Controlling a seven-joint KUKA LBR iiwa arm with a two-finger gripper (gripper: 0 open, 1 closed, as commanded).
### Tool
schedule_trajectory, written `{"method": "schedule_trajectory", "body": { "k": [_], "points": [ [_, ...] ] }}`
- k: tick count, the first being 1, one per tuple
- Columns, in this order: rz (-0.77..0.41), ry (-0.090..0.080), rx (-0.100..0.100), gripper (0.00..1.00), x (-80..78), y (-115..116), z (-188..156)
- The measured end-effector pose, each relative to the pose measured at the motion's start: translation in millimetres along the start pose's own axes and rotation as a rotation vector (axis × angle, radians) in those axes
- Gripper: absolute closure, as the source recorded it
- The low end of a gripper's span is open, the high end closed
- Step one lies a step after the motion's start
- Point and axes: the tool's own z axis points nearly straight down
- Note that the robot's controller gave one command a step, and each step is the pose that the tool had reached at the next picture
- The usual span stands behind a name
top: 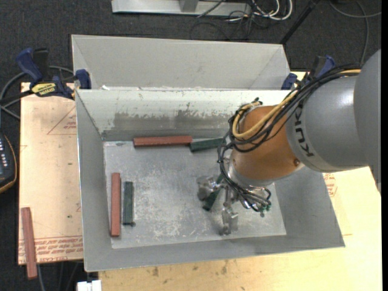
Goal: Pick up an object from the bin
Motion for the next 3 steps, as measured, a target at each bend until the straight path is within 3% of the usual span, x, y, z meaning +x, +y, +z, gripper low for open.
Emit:
{"method": "schedule_trajectory", "body": {
  "k": [1, 2, 3],
  "points": [
    [-0.094, -0.009, 0.007, 0.00, -34.1, -66, 2],
    [-0.096, -0.008, 0.004, 1.00, -34.0, -63, 1],
    [-0.114, -0.015, 0.009, 1.00, -31.6, -60, -135]
  ]
}}
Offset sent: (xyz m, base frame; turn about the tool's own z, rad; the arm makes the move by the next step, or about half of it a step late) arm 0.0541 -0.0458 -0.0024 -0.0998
